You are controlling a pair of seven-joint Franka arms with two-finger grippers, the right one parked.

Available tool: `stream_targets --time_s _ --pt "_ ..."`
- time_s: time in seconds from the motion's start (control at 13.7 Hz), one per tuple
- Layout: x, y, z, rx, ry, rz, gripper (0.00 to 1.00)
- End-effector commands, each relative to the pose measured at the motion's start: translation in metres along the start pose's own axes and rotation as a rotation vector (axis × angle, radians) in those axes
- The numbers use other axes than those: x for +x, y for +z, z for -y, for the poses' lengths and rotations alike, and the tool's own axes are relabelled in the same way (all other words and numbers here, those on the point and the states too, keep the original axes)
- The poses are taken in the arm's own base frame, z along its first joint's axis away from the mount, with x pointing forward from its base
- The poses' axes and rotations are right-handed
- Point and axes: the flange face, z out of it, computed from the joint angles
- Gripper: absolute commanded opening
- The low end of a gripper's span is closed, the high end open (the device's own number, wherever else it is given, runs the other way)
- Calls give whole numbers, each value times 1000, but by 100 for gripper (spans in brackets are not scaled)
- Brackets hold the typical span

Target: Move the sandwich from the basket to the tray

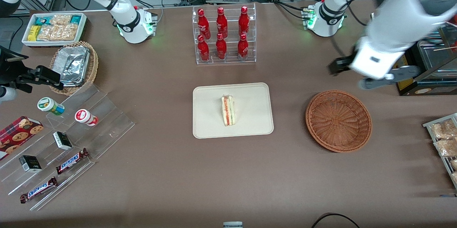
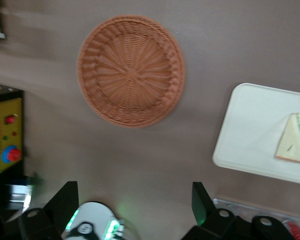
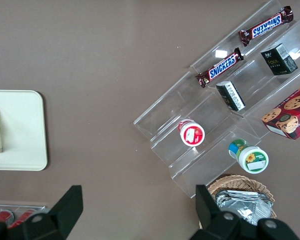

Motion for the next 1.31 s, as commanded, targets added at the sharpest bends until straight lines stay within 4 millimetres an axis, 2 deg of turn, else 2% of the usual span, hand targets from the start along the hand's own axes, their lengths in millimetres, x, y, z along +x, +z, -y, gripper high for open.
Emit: stream_targets --time_s 0.0,0.22,0.29,0.36,0.44,0.51,0.58,0.66,0.73,0.8,1.24 --pt "8 -1 42 -2 64 15 100" --pt "22 -2 86 -14 119 15 100" --pt "23 -1 91 -15 136 17 100" --pt "31 3 112 -30 111 26 100" --pt "34 4 120 -48 104 31 100" --pt "29 0 108 -53 141 22 100" --pt "26 -4 118 -69 157 17 100" --pt "17 -9 111 -71 201 9 100" --pt "15 -11 120 -77 197 10 100" --pt "12 -11 119 -78 212 19 100" --pt "14 -8 106 -62 238 32 100"
